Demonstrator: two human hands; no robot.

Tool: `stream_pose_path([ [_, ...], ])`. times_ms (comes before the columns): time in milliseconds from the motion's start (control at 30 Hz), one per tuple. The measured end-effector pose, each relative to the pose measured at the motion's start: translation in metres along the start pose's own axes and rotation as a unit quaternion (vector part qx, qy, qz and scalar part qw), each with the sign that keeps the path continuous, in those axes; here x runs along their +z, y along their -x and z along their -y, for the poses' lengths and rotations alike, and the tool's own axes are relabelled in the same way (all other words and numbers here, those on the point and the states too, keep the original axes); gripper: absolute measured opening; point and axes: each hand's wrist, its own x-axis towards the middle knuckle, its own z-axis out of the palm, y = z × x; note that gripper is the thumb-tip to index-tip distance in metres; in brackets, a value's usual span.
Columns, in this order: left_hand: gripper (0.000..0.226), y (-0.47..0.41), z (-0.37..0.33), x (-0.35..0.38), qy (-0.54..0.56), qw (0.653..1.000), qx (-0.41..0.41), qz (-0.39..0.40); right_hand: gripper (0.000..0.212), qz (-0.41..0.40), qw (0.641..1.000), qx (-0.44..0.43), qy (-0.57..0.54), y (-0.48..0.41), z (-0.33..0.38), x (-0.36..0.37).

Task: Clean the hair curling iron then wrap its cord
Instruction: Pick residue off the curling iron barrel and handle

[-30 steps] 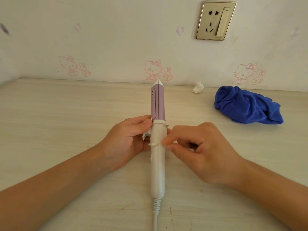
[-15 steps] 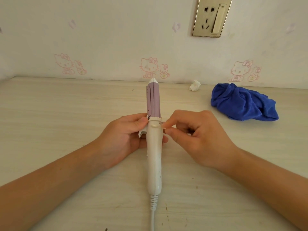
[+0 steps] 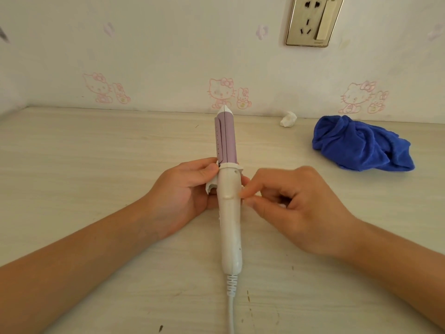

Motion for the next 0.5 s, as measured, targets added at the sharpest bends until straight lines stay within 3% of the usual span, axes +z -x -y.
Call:
stream_pose_path([
  [167, 0.041, 0.001, -0.001, 0.0, 0.008, 1.0, 0.001, 0.006, 0.01, 0.064, 0.998, -0.016, -0.014, 0.006, 0.009, -0.001],
  [500, 0.042, 0.001, -0.001, -0.001, -0.012, 1.0, 0.004, 0.007, 0.012, 0.091, 0.995, 0.013, -0.049, 0.01, 0.01, -0.002],
])
